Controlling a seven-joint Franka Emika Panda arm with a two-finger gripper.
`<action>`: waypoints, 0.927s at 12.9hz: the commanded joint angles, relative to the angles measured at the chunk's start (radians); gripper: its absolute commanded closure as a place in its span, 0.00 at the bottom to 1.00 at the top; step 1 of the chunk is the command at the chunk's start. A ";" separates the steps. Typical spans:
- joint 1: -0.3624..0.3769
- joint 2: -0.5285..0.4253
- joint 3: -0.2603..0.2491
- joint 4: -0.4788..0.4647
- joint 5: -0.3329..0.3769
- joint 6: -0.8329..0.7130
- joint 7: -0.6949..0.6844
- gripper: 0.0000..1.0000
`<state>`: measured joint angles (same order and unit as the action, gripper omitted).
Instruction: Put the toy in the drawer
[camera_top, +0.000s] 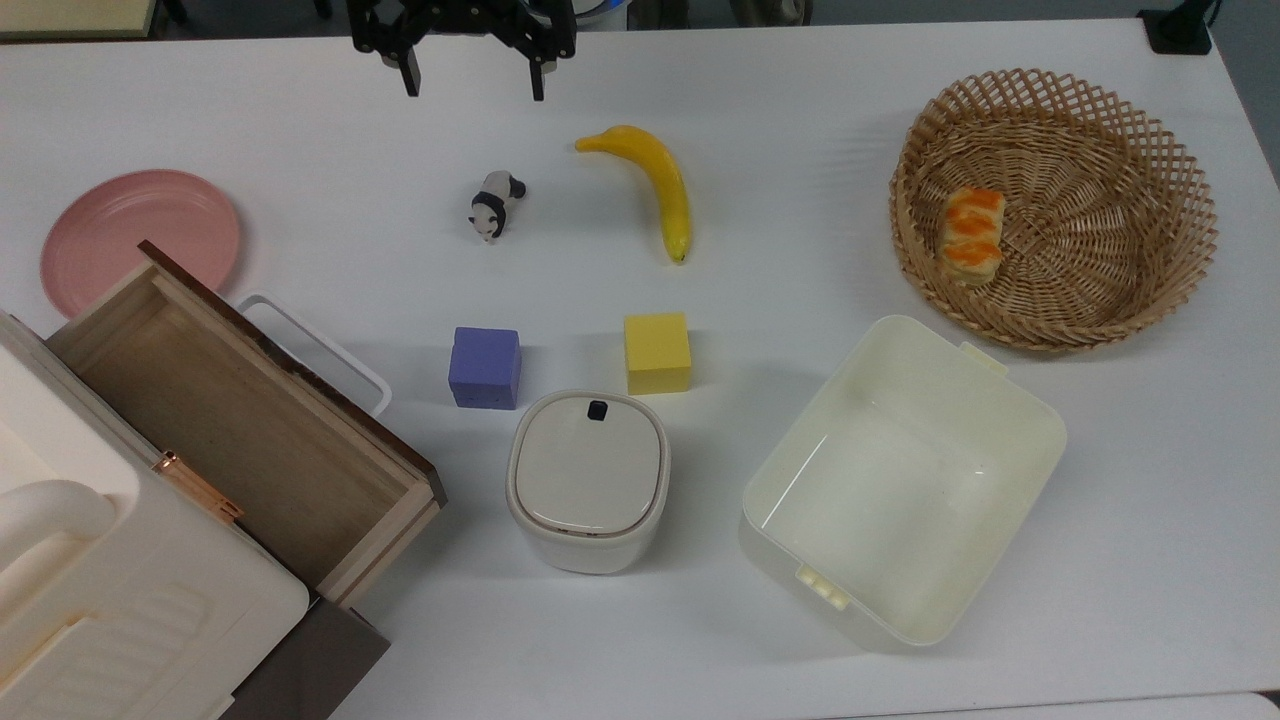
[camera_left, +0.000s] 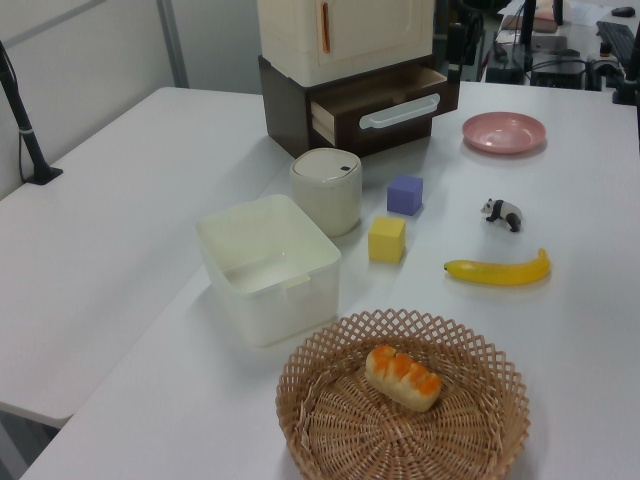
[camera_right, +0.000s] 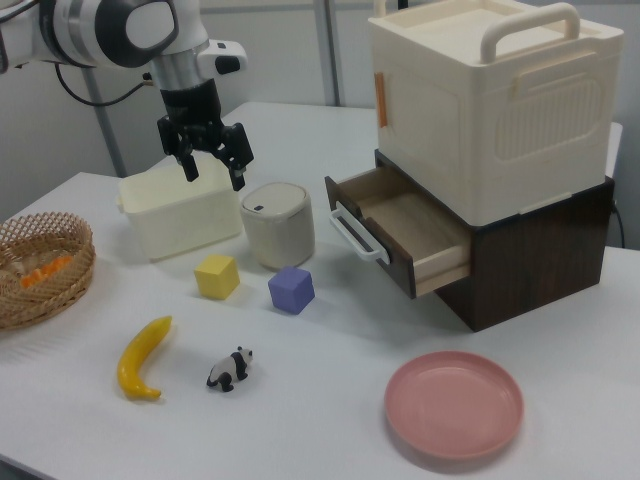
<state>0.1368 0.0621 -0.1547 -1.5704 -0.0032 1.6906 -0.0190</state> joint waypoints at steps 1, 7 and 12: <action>0.021 -0.002 -0.002 -0.003 -0.029 -0.028 -0.007 0.00; 0.044 0.012 0.000 -0.003 -0.034 -0.022 0.002 0.00; 0.047 0.015 -0.005 0.001 -0.034 -0.020 0.002 0.00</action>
<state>0.1735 0.0798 -0.1540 -1.5737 -0.0186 1.6906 -0.0186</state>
